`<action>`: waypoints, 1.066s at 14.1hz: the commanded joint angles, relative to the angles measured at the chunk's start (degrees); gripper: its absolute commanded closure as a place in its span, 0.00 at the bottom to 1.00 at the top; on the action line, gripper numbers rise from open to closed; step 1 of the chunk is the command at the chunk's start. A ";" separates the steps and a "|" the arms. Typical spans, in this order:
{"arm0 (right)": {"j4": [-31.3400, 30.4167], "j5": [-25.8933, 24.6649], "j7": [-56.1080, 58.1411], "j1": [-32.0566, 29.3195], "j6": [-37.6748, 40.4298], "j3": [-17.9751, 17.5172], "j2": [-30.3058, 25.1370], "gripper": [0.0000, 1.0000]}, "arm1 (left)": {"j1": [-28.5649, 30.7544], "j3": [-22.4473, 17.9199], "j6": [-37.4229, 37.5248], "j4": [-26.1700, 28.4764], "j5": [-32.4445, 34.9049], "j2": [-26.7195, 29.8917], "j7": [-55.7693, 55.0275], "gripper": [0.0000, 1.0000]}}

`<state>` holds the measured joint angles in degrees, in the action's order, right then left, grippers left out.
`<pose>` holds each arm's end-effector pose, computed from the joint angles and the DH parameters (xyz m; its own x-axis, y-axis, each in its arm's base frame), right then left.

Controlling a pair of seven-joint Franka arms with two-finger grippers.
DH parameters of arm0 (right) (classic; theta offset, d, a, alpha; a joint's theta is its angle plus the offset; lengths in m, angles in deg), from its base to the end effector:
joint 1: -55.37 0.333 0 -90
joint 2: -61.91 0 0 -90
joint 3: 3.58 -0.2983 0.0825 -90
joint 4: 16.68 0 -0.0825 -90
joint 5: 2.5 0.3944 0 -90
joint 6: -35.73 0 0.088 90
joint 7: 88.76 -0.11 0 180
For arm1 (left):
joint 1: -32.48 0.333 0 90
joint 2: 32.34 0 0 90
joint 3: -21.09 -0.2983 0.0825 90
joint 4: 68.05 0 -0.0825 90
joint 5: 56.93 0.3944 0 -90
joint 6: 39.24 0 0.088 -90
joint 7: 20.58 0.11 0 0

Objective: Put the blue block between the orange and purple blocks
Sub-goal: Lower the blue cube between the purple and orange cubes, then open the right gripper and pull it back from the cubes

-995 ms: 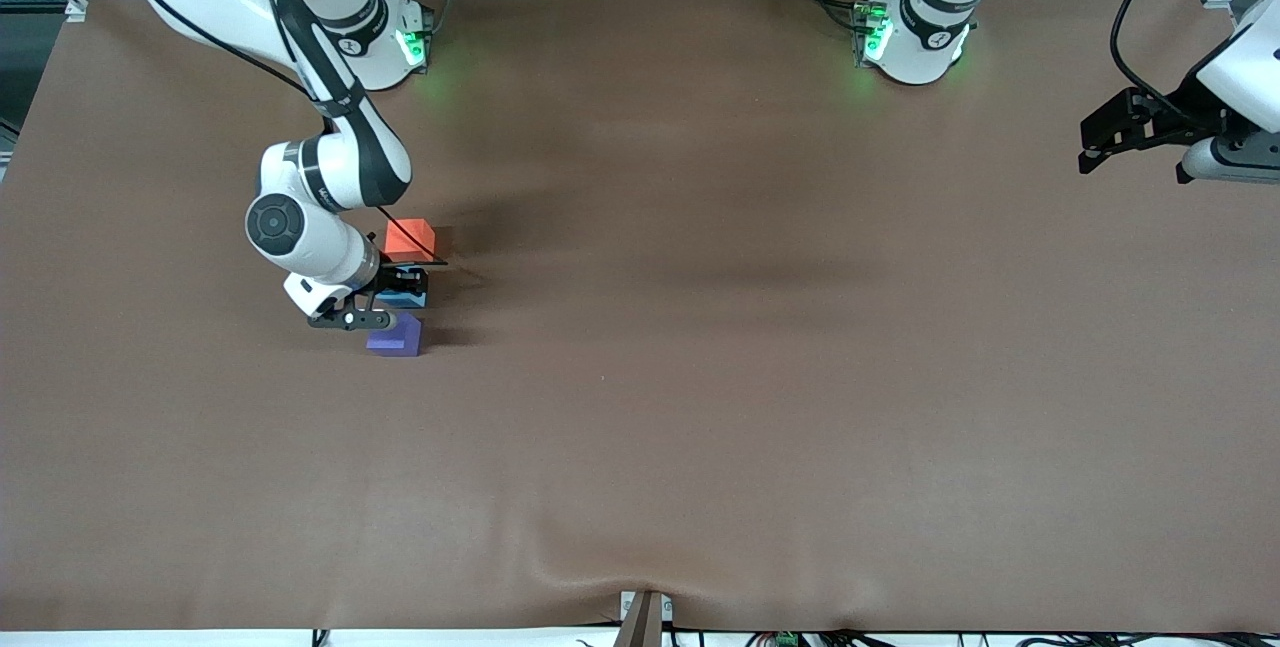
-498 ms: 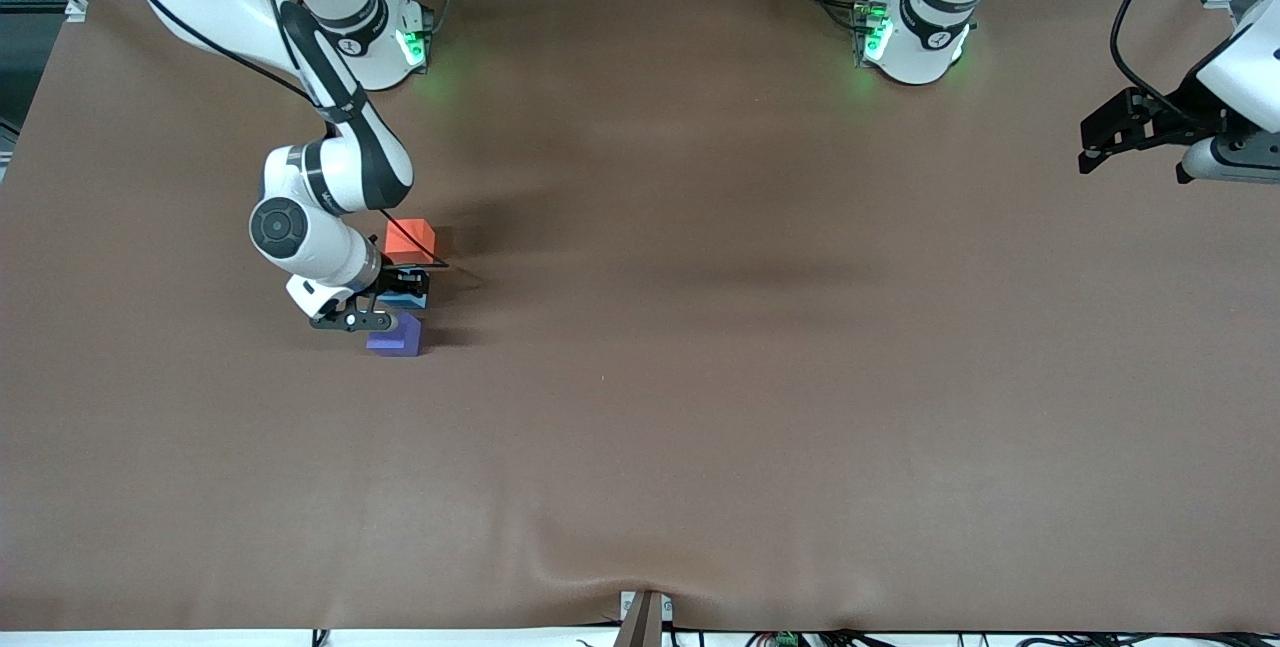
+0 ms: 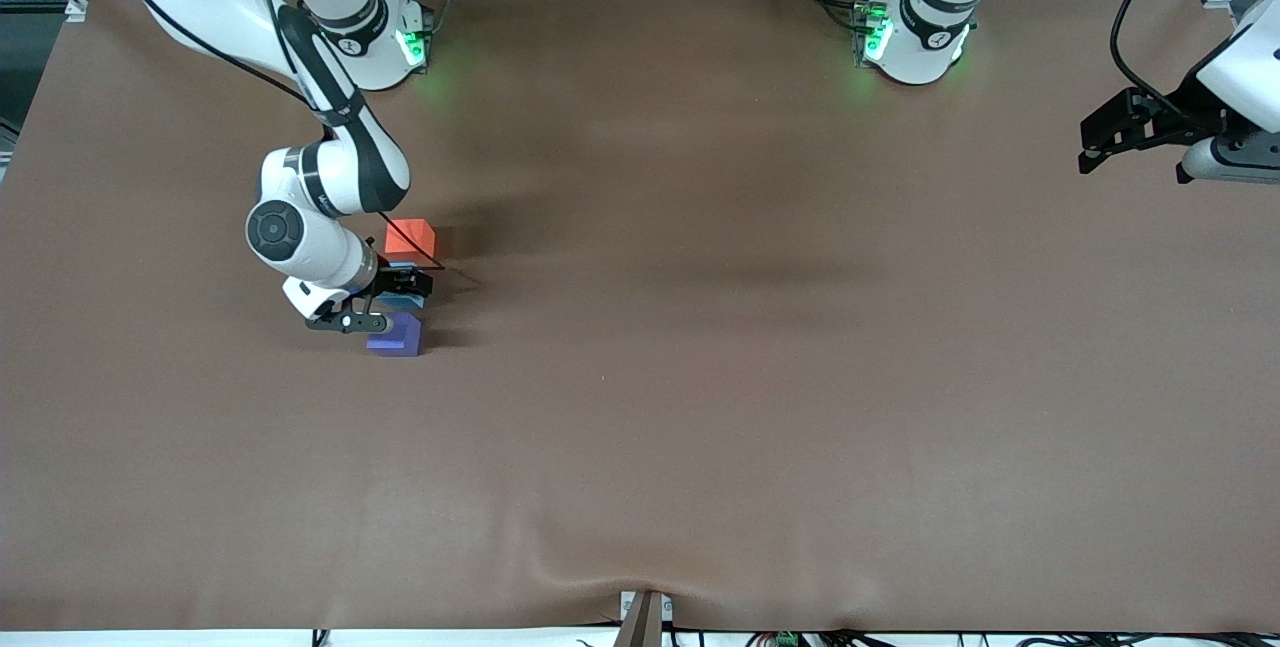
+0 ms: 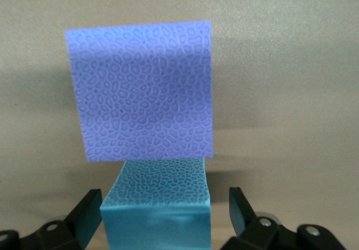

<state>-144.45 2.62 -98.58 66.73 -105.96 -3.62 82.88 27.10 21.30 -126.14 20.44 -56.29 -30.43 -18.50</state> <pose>0.5223 0.1053 0.1677 0.9905 -0.0440 -0.1305 -0.0476 -0.9986 -0.0247 0.5474 -0.0523 0.6303 0.9911 -0.1329 0.0052 -0.1328 -0.9911 -0.0115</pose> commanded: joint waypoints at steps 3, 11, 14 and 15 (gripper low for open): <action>18.81 0.23 -1.26 -2.03 28.23 -0.40 -3.74 0.00 | 0.54 0.32 1.21 -1.21 -0.91 -0.41 -0.24 0.00; 55.41 -0.28 2.41 -11.70 58.51 -0.49 -3.30 0.00 | 0.54 0.32 1.20 -1.21 -0.91 -0.32 -0.24 0.00; 56.58 -3.01 11.21 -15.21 64.60 0.30 -6.53 0.00 | 0.54 0.32 1.29 -1.21 -0.91 -0.41 -0.24 0.00; 56.58 -3.01 10.79 -15.49 64.61 0.22 -8.21 0.00 | 0.54 0.32 1.29 -1.21 -0.91 -0.41 -0.24 0.00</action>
<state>-88.87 0.58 -89.48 52.82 -42.99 -2.77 77.12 27.11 21.28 -126.14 20.44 -56.29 -30.51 -18.50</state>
